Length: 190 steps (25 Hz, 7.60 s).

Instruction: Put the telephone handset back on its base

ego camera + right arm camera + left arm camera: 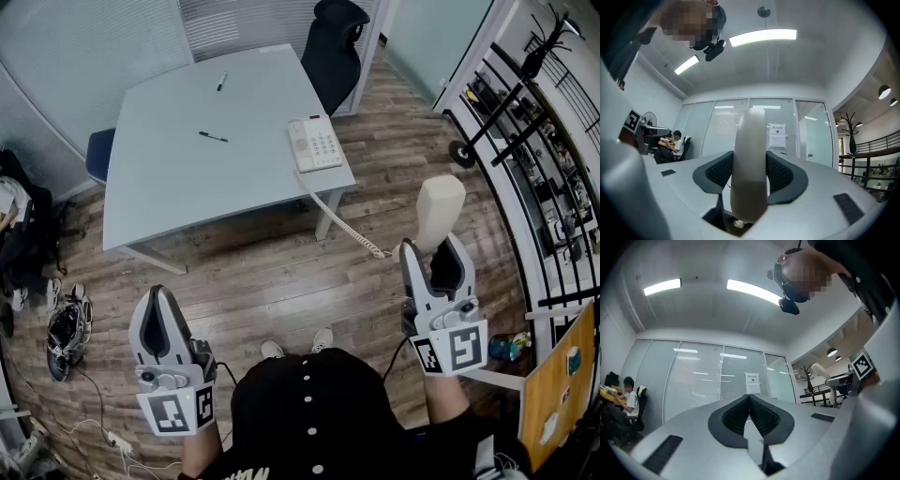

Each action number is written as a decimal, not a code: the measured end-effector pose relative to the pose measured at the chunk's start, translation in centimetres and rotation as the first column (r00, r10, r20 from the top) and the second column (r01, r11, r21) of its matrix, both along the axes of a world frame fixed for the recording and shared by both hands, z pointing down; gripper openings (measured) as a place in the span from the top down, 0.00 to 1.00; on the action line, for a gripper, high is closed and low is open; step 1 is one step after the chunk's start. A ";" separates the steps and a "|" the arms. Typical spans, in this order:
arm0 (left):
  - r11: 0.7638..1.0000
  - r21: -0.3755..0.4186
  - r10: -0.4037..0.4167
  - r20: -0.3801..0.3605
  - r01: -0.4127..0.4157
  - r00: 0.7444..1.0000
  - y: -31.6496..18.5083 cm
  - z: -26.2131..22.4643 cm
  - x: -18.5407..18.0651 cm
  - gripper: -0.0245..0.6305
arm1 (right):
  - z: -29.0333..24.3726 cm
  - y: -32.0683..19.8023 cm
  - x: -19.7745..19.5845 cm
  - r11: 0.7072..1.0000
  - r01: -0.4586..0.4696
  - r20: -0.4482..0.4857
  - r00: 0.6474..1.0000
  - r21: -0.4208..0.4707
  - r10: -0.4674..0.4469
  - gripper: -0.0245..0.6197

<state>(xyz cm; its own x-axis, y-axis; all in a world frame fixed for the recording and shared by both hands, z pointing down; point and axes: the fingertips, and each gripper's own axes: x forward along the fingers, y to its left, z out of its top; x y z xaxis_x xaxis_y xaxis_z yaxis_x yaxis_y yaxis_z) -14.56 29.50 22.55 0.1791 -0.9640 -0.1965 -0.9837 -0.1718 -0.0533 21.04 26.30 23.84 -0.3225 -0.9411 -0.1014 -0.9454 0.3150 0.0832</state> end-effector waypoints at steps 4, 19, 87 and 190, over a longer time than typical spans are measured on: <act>1.000 -0.002 -0.001 0.003 0.001 1.000 -0.1 0.0 0.2 0.94 | 0.0 -0.3 0.1 1.000 0.004 -0.004 1.000 -0.001 -0.004 0.60; 0.999 -0.005 -0.039 0.027 0.039 0.999 0.8 -0.3 2.6 0.94 | 0.3 -0.5 2.2 0.999 0.042 0.057 0.997 0.005 -0.043 0.60; 0.998 -0.023 0.049 -0.034 -0.050 0.998 -18.8 2.2 -6.3 0.94 | 2.7 -19.0 -8.7 0.998 0.031 0.046 0.999 -0.046 -0.029 0.60; 0.897 -0.438 0.063 0.003 -0.055 0.998 -40.5 13.8 -3.6 0.94 | 39.6 -43.2 -9.1 0.691 0.069 0.133 0.990 -0.719 0.040 0.60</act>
